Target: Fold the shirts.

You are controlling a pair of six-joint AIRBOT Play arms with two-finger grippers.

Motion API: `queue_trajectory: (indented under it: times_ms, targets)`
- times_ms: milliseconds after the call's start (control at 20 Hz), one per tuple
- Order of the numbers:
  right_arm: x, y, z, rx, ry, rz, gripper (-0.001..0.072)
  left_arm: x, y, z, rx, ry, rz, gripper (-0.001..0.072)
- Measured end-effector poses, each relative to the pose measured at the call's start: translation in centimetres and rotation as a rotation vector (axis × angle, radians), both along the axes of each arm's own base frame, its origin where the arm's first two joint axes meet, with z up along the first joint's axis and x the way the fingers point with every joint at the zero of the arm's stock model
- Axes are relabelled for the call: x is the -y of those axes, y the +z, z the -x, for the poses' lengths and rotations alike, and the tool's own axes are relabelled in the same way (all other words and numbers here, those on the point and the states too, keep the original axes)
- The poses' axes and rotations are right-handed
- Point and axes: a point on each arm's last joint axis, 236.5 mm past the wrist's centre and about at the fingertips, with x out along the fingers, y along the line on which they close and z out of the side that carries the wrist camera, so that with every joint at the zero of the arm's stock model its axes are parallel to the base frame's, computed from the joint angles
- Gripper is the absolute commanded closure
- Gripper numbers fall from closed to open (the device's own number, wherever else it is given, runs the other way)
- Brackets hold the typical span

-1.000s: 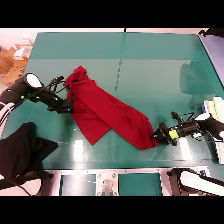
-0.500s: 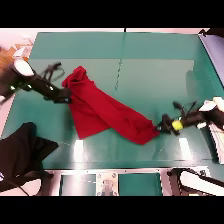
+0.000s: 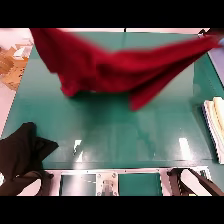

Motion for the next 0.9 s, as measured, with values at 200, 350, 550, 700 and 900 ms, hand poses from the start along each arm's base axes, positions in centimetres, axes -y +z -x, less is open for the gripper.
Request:
queue_trajectory:
  times_ms: [200,350,550,700,900]
  targets:
    - [1.8,10.2,5.4,0.304,-0.251,0.095,0.0699,-1.2,10.3,7.6,0.350,0.041,0.076,0.0679]
    - [2.0,14.4,8.4,0.458,-0.385,0.148,0.0699,-2.1,14.8,11.8,0.528,0.068,0.113,0.0680]
    - [3.6,14.8,8.8,0.473,-0.471,0.166,0.0699,-2.7,14.7,11.6,0.546,0.096,0.107,0.0679]
    - [6.8,10.8,5.5,0.356,-0.477,0.109,0.0699,-2.6,9.8,6.5,0.398,0.106,0.087,0.0679]
    - [10.0,-0.1,-2.3,0.107,-0.392,0.039,0.0699,-2.1,-2.2,-3.7,0.092,0.124,0.062,0.0679]
